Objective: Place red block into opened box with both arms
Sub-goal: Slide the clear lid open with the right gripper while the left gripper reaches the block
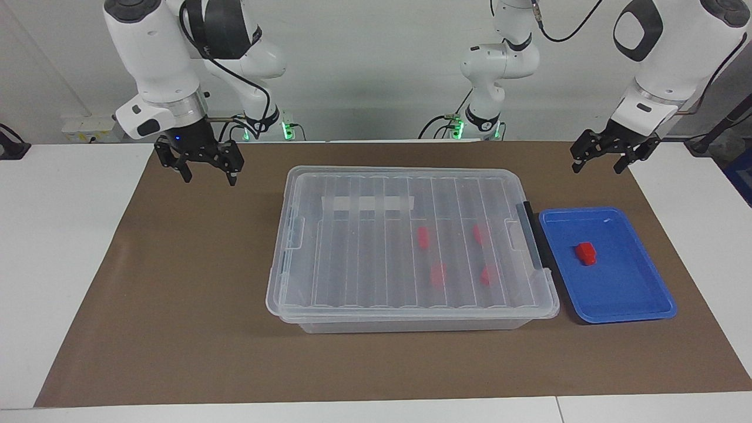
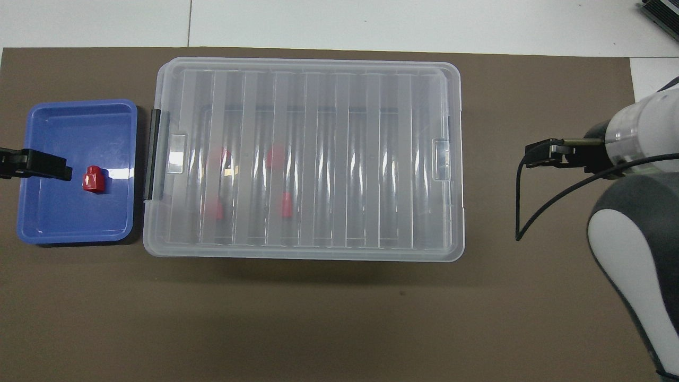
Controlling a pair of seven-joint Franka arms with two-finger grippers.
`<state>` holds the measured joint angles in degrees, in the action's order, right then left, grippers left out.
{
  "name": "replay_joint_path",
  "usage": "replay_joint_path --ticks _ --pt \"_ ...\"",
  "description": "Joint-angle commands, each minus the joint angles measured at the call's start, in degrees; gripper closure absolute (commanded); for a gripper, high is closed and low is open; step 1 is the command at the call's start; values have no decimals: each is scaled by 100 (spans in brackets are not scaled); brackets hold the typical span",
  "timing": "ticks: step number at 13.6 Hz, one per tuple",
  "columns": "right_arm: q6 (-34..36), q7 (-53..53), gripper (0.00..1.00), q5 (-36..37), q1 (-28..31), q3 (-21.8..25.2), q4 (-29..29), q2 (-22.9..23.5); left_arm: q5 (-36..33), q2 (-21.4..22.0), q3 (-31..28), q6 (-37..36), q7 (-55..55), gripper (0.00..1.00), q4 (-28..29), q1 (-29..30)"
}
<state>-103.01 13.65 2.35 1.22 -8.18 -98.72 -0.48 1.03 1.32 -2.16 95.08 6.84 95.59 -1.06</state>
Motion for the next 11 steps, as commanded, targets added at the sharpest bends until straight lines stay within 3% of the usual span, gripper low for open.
replay_joint_path --ticks 1,6,11 --pt "-429 479 1 -24 -244 -35 -262 74 64 62 14 -33 -7 0 56 44" --pt "-1053 911 1 -15 -683 -35 -323 557 64 62 5 -33 -7 0 56 44" --pt "-1344 877 1 -15 -763 -35 -683 593 64 62 14 -33 -33 0 56 44"
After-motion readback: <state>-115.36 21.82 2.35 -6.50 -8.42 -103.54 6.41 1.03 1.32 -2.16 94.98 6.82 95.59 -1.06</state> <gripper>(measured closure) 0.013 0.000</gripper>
